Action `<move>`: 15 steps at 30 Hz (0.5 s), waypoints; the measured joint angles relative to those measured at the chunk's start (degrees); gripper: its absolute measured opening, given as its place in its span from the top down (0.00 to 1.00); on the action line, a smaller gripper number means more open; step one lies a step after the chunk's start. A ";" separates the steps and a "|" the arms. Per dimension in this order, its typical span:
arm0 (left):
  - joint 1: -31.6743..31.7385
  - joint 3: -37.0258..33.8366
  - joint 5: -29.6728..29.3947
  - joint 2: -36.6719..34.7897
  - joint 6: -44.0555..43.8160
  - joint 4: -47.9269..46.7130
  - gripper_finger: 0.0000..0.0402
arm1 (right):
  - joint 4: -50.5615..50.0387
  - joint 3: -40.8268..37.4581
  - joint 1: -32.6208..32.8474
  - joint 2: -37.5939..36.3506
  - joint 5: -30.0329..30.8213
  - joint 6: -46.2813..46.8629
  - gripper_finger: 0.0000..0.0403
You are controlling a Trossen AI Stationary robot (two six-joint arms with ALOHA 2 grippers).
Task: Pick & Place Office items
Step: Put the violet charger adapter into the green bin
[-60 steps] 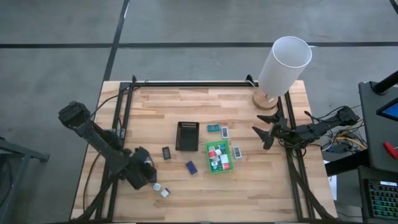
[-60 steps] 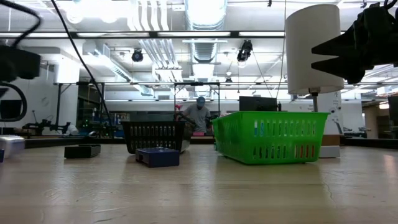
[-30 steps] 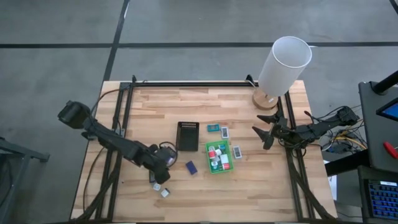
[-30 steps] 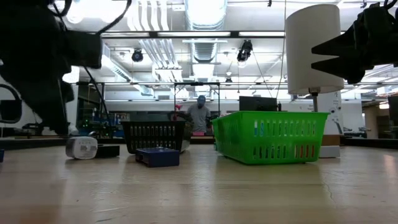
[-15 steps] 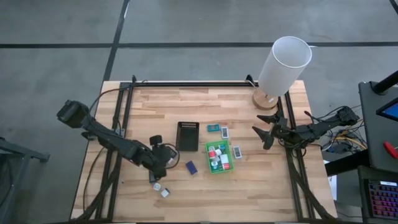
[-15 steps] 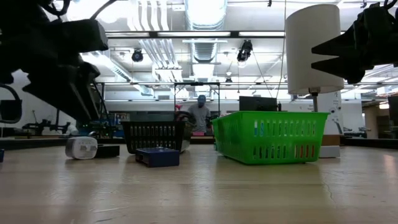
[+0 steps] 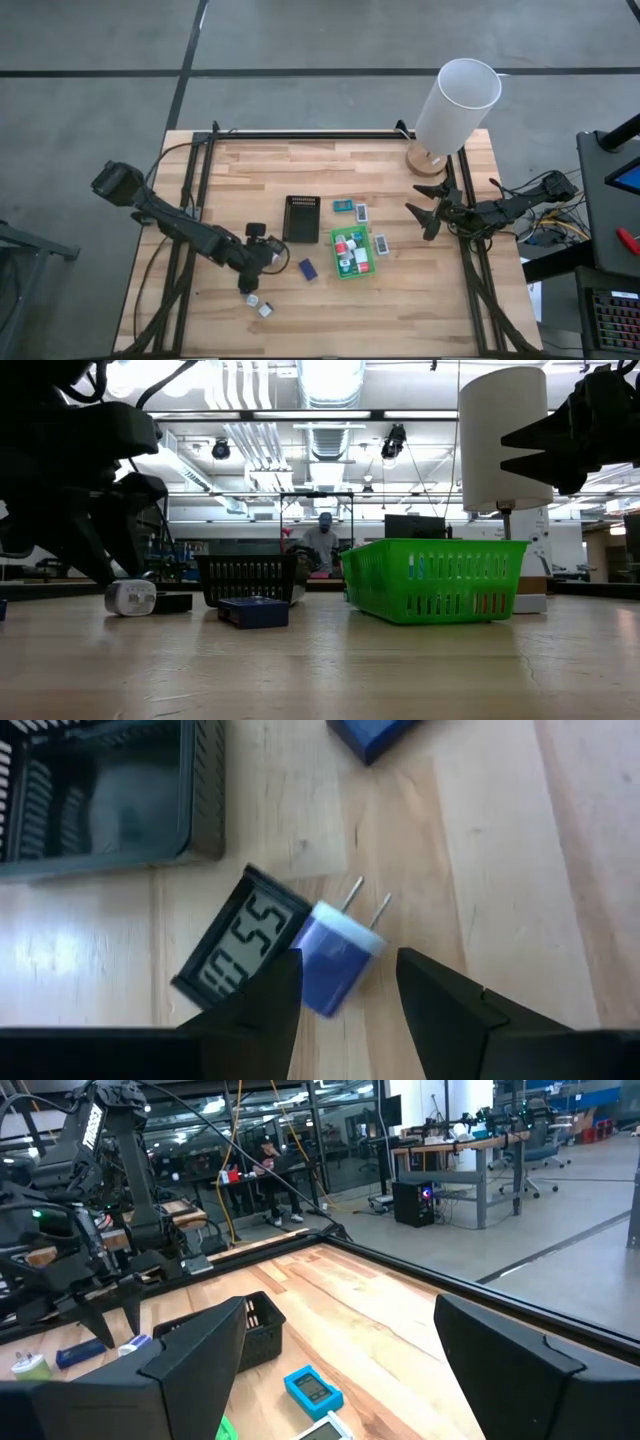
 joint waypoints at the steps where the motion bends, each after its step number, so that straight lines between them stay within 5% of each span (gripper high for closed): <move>1: 0.03 -0.03 -0.01 0.00 0.37 0.47 0.58 | -0.02 0.00 0.00 0.00 0.01 0.00 0.20; 15: 0.77 -3.44 1.30 0.76 1.36 7.73 0.58 | -0.01 0.00 0.01 0.00 0.00 -0.01 0.21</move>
